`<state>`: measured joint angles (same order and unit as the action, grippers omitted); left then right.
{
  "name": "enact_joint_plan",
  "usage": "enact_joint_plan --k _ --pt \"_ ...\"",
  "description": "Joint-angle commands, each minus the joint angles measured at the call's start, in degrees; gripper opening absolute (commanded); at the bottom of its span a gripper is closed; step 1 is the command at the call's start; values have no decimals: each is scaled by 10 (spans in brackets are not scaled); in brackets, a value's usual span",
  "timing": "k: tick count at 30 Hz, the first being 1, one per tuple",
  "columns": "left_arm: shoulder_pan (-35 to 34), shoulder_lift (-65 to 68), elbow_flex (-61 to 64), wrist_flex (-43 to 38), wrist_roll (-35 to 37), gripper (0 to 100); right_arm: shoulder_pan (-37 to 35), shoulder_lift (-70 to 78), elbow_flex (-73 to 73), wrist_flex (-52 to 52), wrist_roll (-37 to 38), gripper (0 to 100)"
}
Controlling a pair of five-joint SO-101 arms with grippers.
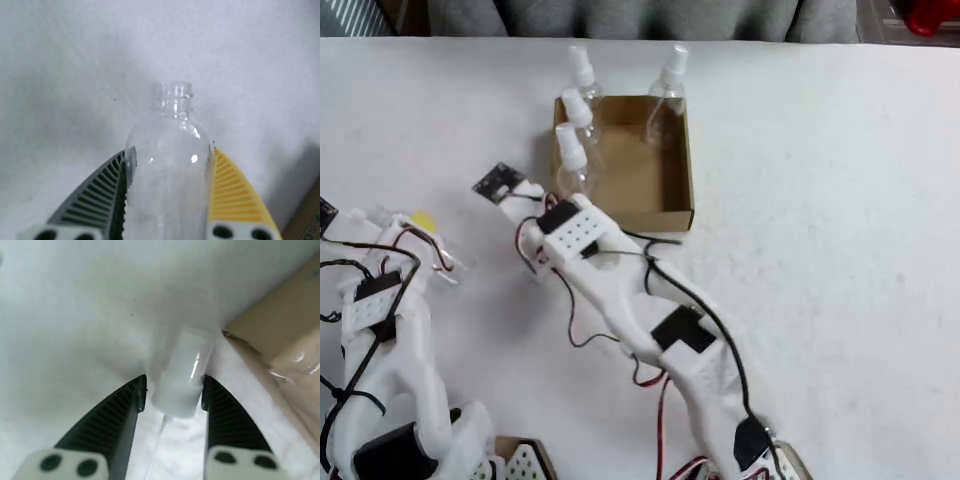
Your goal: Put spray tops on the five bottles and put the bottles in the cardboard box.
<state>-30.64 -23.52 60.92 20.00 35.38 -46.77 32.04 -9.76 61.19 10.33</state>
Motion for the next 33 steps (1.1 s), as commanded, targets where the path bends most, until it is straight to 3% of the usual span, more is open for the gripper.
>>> enact_joint_plan --k 1,4,9,21,26,33 --pt "-5 -2 -15 -16 4 20 5 -5 -28 -10 49 118" --pt "-5 -2 -15 -16 4 20 5 -7 -29 -10 74 12" --pt "-5 -2 -15 -16 2 20 12 -39 -29 23 73 16" --pt "-3 -2 -14 -16 0 20 46 -224 -24 262 41 16" --pt "-2 -2 -12 -16 0 20 118 -293 -13 356 42 16" --pt "8 -2 -11 -12 0 20 278 -477 177 332 132 16"
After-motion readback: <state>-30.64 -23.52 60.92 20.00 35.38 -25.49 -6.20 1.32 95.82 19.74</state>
